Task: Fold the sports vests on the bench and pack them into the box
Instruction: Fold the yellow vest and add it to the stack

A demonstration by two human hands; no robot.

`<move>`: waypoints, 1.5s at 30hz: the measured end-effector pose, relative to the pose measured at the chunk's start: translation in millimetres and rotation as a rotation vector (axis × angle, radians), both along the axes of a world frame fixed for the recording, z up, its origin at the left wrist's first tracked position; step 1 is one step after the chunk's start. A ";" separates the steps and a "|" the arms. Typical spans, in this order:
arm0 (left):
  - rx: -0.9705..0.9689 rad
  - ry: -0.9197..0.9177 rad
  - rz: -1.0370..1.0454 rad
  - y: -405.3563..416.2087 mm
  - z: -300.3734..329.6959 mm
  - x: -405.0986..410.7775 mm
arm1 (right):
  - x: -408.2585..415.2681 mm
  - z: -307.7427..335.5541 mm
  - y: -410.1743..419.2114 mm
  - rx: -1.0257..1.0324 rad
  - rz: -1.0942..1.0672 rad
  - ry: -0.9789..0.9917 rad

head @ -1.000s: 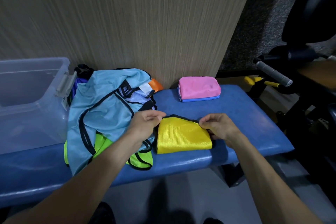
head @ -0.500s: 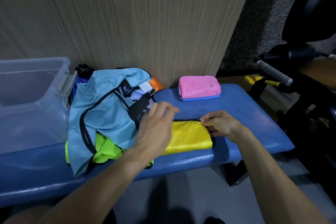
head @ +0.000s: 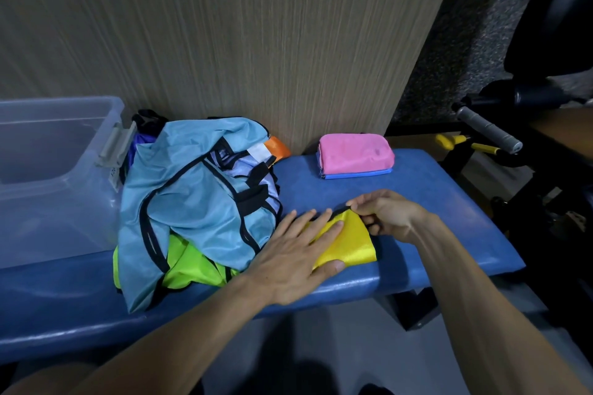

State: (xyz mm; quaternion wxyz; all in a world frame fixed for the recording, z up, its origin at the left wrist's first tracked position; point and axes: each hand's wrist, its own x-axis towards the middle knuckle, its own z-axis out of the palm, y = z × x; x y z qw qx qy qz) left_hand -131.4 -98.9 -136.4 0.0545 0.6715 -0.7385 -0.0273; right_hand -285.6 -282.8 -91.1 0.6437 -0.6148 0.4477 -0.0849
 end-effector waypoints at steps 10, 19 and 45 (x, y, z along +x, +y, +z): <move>0.067 0.031 -0.060 3.9 6.3 12.3 | -12.8 -16.9 9.2 -0.668 0.173 0.118; 0.068 0.062 -0.074 4.7 8.7 16.6 | -49.4 -10.1 38.6 -0.993 0.722 0.332; -0.090 1.070 0.467 -29.5 22.6 41.9 | -12.1 -9.2 42.4 -0.228 -0.014 -0.037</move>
